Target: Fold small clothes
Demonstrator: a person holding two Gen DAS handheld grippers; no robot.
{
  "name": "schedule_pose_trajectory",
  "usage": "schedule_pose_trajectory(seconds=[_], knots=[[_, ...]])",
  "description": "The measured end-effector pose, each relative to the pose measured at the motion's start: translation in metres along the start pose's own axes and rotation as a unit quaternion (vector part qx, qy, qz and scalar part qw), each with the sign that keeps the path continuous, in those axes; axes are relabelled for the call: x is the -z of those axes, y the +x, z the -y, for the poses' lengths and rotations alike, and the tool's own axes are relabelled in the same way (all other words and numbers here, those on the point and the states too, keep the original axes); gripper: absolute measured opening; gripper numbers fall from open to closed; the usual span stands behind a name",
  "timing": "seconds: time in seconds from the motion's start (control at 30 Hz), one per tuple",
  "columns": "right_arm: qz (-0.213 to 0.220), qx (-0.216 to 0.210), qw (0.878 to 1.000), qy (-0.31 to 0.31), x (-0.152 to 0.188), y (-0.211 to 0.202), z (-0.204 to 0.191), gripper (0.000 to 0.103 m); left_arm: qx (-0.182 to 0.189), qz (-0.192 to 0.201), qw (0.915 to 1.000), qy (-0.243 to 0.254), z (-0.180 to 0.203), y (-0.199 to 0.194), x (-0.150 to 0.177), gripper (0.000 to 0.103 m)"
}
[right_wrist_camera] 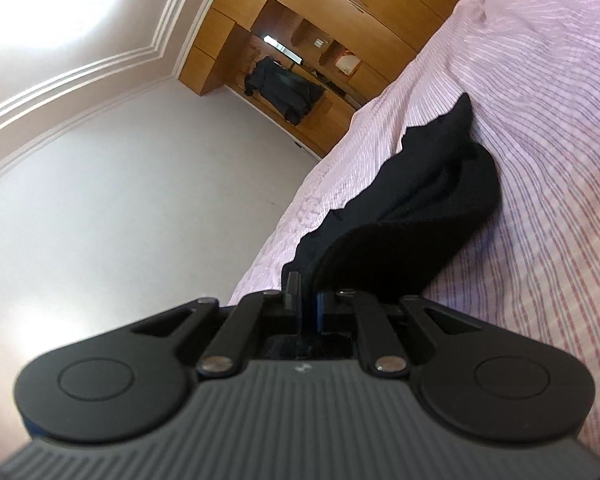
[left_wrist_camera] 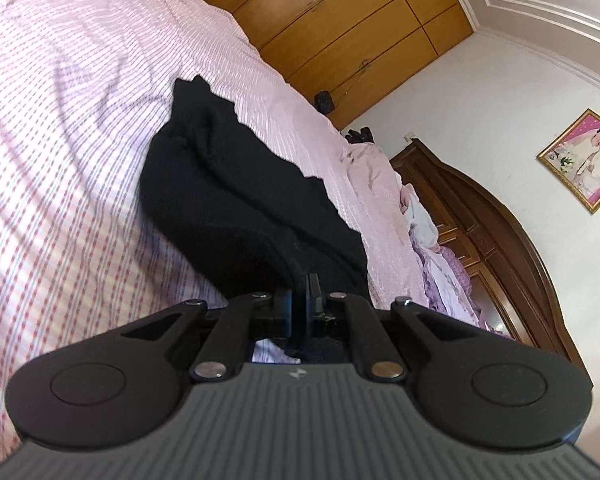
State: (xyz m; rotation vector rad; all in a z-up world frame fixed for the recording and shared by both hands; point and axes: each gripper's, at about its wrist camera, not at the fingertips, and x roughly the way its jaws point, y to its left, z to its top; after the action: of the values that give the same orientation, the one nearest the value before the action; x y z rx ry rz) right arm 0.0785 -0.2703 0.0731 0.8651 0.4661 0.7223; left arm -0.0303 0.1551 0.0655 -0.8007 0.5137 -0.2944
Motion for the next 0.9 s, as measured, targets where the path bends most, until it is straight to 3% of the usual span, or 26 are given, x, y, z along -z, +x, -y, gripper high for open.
schedule_pose_trajectory(seconds=[0.47, 0.9], knots=[[0.008, -0.013, 1.000, -0.022, -0.035, 0.047, -0.001, 0.010, -0.004, 0.012, 0.9998, 0.012, 0.007, 0.025, -0.047, 0.006], [0.014, -0.016, 0.999, -0.026, -0.069, 0.104, 0.012, 0.010, -0.015, 0.020, 0.9994, 0.023, 0.010, 0.077, -0.097, 0.006]])
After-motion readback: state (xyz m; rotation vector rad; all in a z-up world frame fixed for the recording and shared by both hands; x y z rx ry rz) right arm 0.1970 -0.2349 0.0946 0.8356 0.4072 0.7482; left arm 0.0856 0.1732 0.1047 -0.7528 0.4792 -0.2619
